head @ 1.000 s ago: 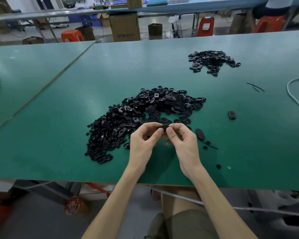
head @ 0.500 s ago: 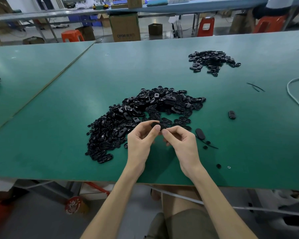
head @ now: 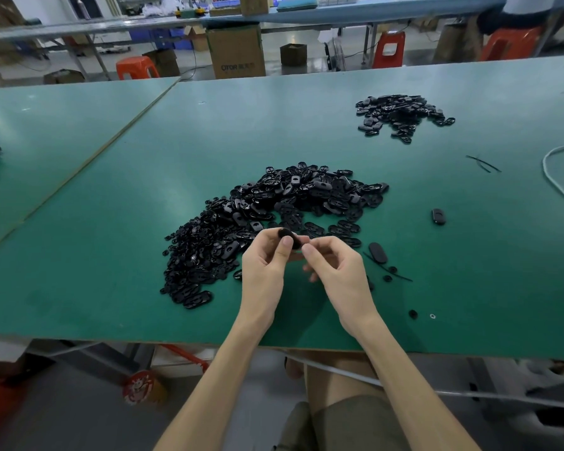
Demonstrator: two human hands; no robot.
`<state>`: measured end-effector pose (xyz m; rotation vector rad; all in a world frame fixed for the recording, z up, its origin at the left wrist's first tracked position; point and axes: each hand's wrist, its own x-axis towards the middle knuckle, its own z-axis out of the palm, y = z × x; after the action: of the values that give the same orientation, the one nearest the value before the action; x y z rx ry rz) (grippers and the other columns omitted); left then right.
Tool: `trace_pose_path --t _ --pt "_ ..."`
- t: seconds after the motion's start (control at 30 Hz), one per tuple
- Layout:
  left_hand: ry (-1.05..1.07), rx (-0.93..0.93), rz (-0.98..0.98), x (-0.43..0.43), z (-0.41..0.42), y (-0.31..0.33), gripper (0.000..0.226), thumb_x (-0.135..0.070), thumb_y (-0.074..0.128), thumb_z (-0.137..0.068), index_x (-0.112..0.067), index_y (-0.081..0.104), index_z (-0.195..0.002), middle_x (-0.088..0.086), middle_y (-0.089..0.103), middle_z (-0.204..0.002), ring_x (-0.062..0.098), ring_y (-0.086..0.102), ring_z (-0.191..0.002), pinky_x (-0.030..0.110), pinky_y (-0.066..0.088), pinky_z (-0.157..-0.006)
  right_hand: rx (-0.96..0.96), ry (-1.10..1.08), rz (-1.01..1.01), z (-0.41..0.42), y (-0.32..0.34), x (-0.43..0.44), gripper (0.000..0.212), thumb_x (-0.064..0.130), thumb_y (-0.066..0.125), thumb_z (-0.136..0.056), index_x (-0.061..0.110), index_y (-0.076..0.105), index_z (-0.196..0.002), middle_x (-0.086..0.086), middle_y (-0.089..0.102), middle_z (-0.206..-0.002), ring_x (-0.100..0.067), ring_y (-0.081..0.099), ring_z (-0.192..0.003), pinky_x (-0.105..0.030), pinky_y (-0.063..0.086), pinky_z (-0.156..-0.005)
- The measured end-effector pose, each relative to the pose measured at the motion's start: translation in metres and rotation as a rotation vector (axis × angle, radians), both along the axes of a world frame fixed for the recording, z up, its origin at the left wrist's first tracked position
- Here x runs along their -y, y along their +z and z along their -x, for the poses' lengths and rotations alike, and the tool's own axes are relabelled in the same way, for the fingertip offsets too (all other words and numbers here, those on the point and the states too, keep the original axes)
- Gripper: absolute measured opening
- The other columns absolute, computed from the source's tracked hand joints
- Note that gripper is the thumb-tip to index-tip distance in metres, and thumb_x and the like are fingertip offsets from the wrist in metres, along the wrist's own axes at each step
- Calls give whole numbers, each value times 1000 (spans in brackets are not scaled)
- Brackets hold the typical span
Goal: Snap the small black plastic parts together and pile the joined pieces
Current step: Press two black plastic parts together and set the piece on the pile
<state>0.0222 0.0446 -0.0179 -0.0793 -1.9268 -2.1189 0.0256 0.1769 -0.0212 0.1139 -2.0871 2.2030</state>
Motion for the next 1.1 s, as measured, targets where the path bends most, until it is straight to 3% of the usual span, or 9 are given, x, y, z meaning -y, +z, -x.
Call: trace_pose_path --t 0.17,0.27,0.4,0.5,0.63,0.77,0.9,1.1 --pt "12 35 11 0 -1 1 16 -11 62 -103 -12 72 -115 5 78 -94 15 71 -80 25 57 -72 17 -92 156 1 1 -2 11 21 71 -99 14 65 -106 -3 68 -85 -13 62 -67 -24 52 -60" --pt "-18 30 84 1 -1 1 23 -12 66 -100 -19 75 -120 9 74 -92 12 64 -73 23 54 -70 8 -73 134 1 1 -2 11 20 70 -100 20 69 -111 -4 70 -93 -12 66 -73 -24 54 -63" --pt "-55 33 164 -1 -1 2 30 -6 65 -99 -23 76 -121 14 66 -103 13 54 -78 29 50 -74 -2 -65 115 2 0 -2 12 16 69 -100 19 71 -112 0 73 -94 -12 69 -77 -24 53 -62" --pt "-104 52 175 -1 -1 4 33 -2 66 -98 -20 74 -124 4 74 -107 25 64 -89 35 56 -84 10 -77 142 2 0 -2 13 11 68 -100 15 71 -111 1 75 -91 -11 68 -75 -23 52 -61" --pt "-119 66 192 -1 -2 5 30 -5 69 -97 -24 76 -119 -5 76 -95 14 66 -85 24 50 -75 11 -100 151 3 0 -2 7 7 69 -98 12 71 -103 1 74 -84 -13 65 -73 -24 52 -61" --pt "-93 62 187 -2 -3 5 28 -6 69 -97 -25 78 -115 -1 76 -104 27 69 -93 30 50 -75 16 -99 134 2 0 -3 3 9 69 -99 12 71 -99 2 73 -78 -12 61 -67 -23 52 -62" --pt "-89 40 180 -2 -3 7 29 -4 68 -97 -24 79 -115 0 72 -109 12 68 -91 30 54 -76 22 -102 128 3 0 -2 4 9 68 -99 11 71 -99 1 73 -78 -10 64 -70 -22 52 -63" --pt "-75 58 171 -3 -3 5 33 3 64 -97 -20 79 -115 6 74 -104 11 68 -86 38 57 -80 43 -88 109 2 -1 -3 2 8 69 -98 9 70 -98 0 74 -81 -10 67 -75 -22 54 -65"
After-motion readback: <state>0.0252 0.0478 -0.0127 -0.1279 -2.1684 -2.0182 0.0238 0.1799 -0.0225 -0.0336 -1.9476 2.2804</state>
